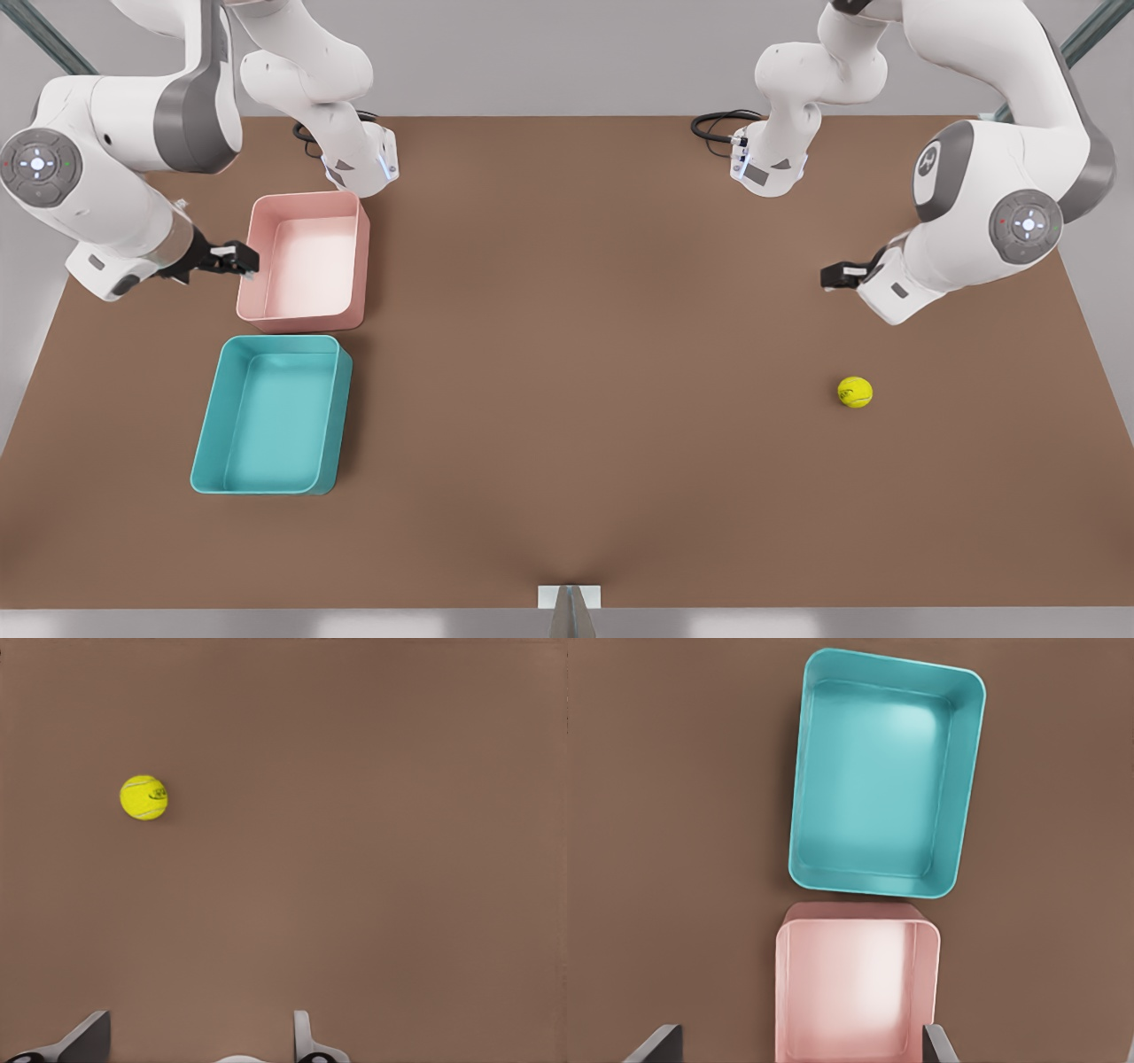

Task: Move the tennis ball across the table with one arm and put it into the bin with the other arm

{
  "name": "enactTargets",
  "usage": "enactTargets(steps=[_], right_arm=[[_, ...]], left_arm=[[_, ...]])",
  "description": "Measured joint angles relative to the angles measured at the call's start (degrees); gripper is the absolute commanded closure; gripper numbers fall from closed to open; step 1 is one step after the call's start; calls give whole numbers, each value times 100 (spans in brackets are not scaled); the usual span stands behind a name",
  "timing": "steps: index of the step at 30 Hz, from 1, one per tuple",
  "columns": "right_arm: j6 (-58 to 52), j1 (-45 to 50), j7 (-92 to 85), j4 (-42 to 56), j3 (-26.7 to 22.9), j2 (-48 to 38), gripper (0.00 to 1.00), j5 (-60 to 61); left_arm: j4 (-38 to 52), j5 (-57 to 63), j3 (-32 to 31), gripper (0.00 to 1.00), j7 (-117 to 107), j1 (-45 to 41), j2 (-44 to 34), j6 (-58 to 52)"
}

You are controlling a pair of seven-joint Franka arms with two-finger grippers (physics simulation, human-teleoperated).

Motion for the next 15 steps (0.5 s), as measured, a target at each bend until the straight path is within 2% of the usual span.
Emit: enactTargets(steps=[3, 4, 5, 6, 11, 15], right_arm=[[104, 47, 3, 15, -9, 91, 0, 17], [126, 69, 9, 28, -11, 147, 0, 38], [151, 93, 16, 35, -9, 171, 0, 55], [176, 119, 22, 43, -4, 182, 0, 67], [264, 181, 48, 75, -40, 207, 0, 92], [257, 37, 75, 151, -124, 241, 0, 84]], left_arm=[[16, -6, 7, 0, -40, -9, 85, 77], [113, -6, 0, 24, -52, -6, 250, 115], [248, -3, -5, 65, -51, 3, 454, 161], [401, 5, -5, 79, -12, 16, 711, 206], [557, 101, 94, 79, 1266, 651, 2133, 1201], [517, 55, 489, 79, 3289, 1057, 2636, 1866]])
